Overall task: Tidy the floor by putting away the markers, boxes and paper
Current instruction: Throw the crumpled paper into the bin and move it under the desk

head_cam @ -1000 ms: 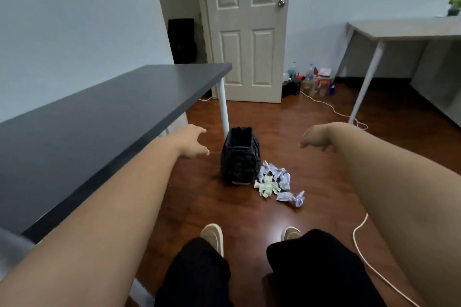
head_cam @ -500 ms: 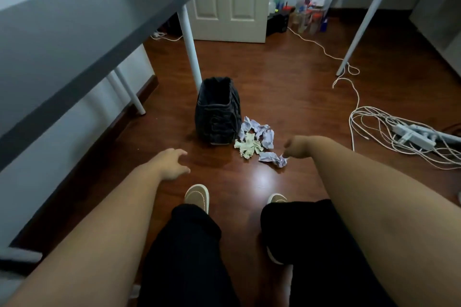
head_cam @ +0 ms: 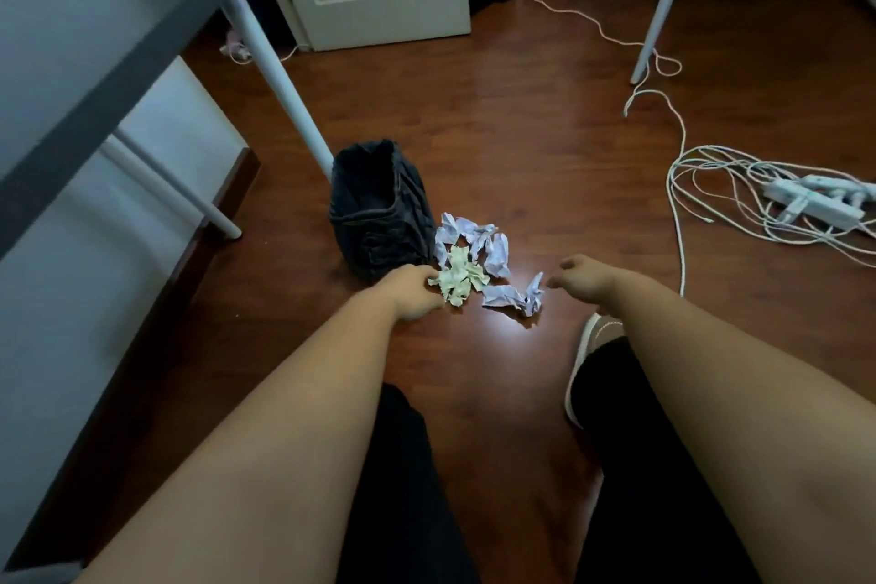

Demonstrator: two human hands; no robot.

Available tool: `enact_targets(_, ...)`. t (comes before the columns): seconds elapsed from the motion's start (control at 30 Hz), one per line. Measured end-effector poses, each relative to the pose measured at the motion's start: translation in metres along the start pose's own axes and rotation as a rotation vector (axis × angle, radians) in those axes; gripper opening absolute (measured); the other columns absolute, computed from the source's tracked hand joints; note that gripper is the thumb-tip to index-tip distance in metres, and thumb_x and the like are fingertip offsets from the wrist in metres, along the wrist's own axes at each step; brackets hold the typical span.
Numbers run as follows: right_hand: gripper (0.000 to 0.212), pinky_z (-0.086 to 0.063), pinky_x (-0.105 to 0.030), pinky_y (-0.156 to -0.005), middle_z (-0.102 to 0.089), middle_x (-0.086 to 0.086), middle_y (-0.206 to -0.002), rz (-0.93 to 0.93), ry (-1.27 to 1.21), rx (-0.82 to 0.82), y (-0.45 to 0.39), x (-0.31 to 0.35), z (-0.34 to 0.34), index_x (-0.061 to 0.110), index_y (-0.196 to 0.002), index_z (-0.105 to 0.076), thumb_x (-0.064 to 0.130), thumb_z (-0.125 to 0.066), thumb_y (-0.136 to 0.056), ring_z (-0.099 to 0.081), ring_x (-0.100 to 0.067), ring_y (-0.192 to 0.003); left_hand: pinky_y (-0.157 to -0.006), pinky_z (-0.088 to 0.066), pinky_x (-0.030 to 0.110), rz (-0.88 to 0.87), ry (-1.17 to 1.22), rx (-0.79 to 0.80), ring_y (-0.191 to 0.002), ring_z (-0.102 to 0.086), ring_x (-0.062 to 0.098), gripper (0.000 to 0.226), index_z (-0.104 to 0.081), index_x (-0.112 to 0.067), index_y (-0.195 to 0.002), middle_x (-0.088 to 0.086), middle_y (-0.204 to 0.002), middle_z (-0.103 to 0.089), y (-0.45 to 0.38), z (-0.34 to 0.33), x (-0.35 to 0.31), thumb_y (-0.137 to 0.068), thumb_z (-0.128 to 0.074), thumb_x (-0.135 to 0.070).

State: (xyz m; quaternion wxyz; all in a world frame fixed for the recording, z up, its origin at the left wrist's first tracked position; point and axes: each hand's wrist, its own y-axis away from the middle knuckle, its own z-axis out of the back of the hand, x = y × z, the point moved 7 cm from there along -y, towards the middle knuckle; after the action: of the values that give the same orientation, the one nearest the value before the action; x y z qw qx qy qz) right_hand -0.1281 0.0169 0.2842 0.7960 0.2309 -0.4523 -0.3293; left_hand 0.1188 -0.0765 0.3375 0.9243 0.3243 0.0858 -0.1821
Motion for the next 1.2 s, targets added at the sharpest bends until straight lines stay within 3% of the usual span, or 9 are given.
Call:
enact_targets(0.17,0.059,-0.037,-0.032,-0.094,-0.044,-0.018,-0.145,0.064,0.048,-0.143,-0.029,0.032,0.043,0.006,-0.145,-0.039,0.023,-0.06,-0.093,-0.044,-0.034,-0.129,-0.094,-0.039,0.028,-0.1,0.029,0.037,-0.13,-0.048,0.026,0.064,-0.044,-0.019,-0.147,0.009,-0.15,-0.044,-0.042,0.005,-0.033,-0.088,-0.066,-0.03)
enact_targets(0.27,0.061,-0.037,-0.04,-0.108,-0.041,-0.02,-0.147,0.018,0.179,-0.112,-0.042,0.041,0.036,0.01,-0.146,-0.037,0.026,-0.061,-0.092,-0.044,-0.036,-0.131,-0.097,-0.039,0.029,-0.064,0.069,0.036,-0.131,-0.046,0.027,0.063,-0.044,-0.02,-0.146,0.009,-0.15,-0.043,-0.063,0.017,-0.012,-0.088,-0.065,-0.035)
enact_targets(0.4,0.063,-0.034,-0.045,-0.11,-0.024,-0.021,-0.151,-0.065,0.396,-0.122,-0.063,0.048,0.019,0.021,-0.148,-0.031,0.035,-0.056,-0.092,-0.035,-0.043,-0.134,-0.096,-0.037,0.031,-0.002,0.119,0.055,-0.135,-0.043,0.029,0.067,-0.04,-0.022,-0.148,0.008,-0.155,-0.036,-0.094,0.021,0.024,-0.089,-0.065,-0.04)
enact_targets(0.5,0.061,-0.032,-0.045,-0.109,-0.026,-0.017,-0.148,-0.073,0.44,-0.112,-0.088,0.055,0.002,0.026,-0.147,-0.031,0.035,-0.053,-0.091,-0.033,-0.041,-0.133,-0.097,-0.038,0.033,0.011,0.123,0.084,-0.135,-0.042,0.029,0.066,-0.04,-0.024,-0.148,0.008,-0.155,-0.035,-0.12,0.02,0.038,-0.09,-0.064,-0.041)
enact_targets(0.8,0.067,-0.034,-0.039,-0.108,-0.032,-0.022,-0.147,-0.172,0.426,0.061,-0.185,0.03,-0.036,0.021,-0.148,-0.032,0.033,-0.058,-0.087,-0.032,-0.038,-0.135,-0.104,-0.04,0.037,0.026,0.066,0.276,-0.138,-0.038,0.03,0.067,-0.038,-0.021,-0.149,0.009,-0.158,-0.03,-0.218,-0.022,0.031,-0.09,-0.065,-0.037)
enact_targets(1.03,0.063,-0.036,-0.042,-0.107,-0.032,-0.019,-0.145,-0.289,0.336,0.045,-0.269,0.003,-0.066,0.017,-0.143,-0.038,0.038,-0.06,-0.087,-0.035,-0.039,-0.131,-0.11,-0.036,0.039,0.021,-0.084,0.424,-0.136,-0.039,0.032,0.062,-0.042,-0.025,-0.146,0.012,-0.153,-0.032,-0.298,-0.081,0.048,-0.09,-0.064,-0.038)
enact_targets(1.13,0.07,-0.039,-0.043,-0.105,-0.027,-0.019,-0.147,-0.341,0.333,0.027,-0.291,-0.024,-0.082,0.02,-0.143,-0.037,0.045,-0.065,-0.083,-0.035,-0.041,-0.128,-0.114,-0.031,0.042,0.04,-0.048,0.444,-0.14,-0.029,0.033,0.056,-0.047,-0.038,-0.142,0.009,-0.156,-0.024,-0.328,-0.103,0.056,-0.089,-0.065,-0.034)
enact_targets(1.2,0.071,-0.039,-0.042,-0.102,-0.027,-0.017,-0.144,-0.337,0.356,0.031,-0.302,-0.04,-0.093,0.025,-0.14,-0.04,0.048,-0.069,-0.079,-0.038,-0.04,-0.125,-0.116,-0.023,0.046,0.075,-0.079,0.483,-0.146,-0.014,0.035,0.056,-0.046,-0.047,-0.139,0.006,-0.162,-0.008,-0.34,-0.119,0.062,-0.089,-0.065,-0.032)
